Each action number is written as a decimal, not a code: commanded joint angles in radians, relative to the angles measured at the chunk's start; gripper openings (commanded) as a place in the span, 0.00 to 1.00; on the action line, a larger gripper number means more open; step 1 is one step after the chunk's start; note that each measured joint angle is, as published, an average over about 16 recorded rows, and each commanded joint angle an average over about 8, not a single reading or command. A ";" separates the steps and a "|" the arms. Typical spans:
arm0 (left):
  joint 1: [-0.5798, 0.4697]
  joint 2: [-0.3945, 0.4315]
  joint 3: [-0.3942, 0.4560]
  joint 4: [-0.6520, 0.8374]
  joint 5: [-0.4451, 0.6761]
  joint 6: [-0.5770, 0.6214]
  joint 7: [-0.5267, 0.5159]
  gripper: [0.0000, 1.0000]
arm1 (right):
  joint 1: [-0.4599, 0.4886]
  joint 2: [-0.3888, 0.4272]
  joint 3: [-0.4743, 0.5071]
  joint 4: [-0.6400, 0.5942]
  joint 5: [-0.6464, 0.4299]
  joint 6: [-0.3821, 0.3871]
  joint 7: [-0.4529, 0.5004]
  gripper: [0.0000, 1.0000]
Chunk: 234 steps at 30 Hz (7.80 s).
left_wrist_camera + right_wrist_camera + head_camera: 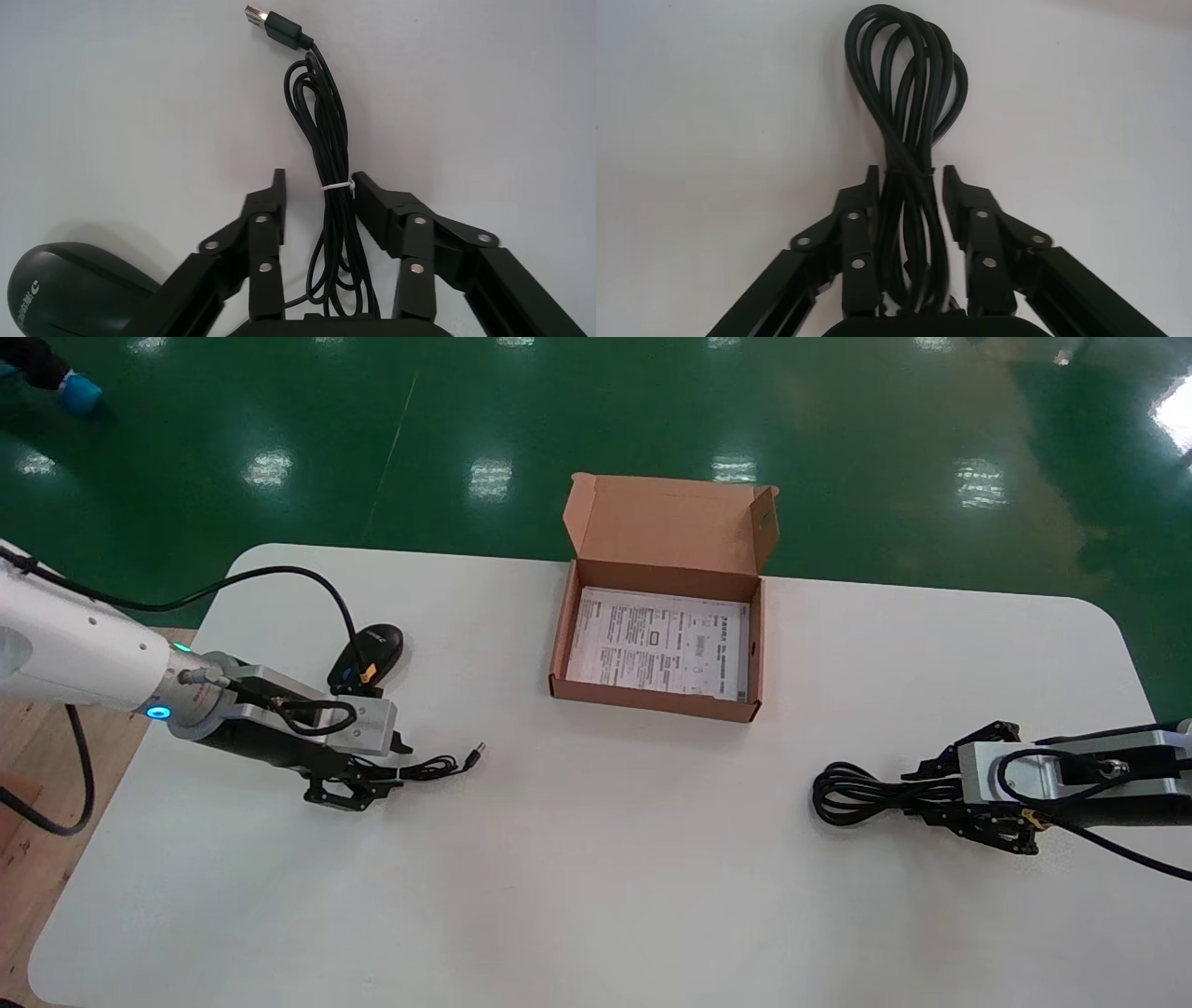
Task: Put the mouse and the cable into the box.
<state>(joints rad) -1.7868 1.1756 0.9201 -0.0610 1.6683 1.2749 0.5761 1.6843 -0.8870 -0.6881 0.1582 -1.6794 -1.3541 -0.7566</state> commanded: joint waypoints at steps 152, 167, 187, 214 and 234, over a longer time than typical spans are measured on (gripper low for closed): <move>0.192 0.031 0.103 -0.565 -0.536 -0.354 -0.247 1.00 | 0.213 0.018 0.104 0.091 0.247 0.127 0.069 1.00; 0.357 -0.158 -0.133 -0.774 -0.664 -0.171 -0.411 1.00 | -0.045 0.099 0.199 0.416 0.467 0.043 0.343 1.00; 0.577 -0.410 -0.448 -1.053 -0.834 0.072 -0.630 1.00 | -0.389 0.207 0.327 0.848 0.760 -0.069 0.709 1.00; 0.722 -0.575 -0.656 -1.236 -0.945 0.231 -0.768 1.00 | -0.629 0.282 0.416 1.149 0.966 -0.148 0.955 1.00; 0.714 -0.567 -0.643 -1.225 -0.939 0.222 -0.765 1.00 | -0.612 0.277 0.410 1.128 0.951 -0.142 0.944 1.00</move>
<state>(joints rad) -1.0724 0.6088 0.2765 -1.2866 0.7288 1.4973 -0.1885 1.0718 -0.6102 -0.2785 1.2866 -0.7286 -1.4963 0.1880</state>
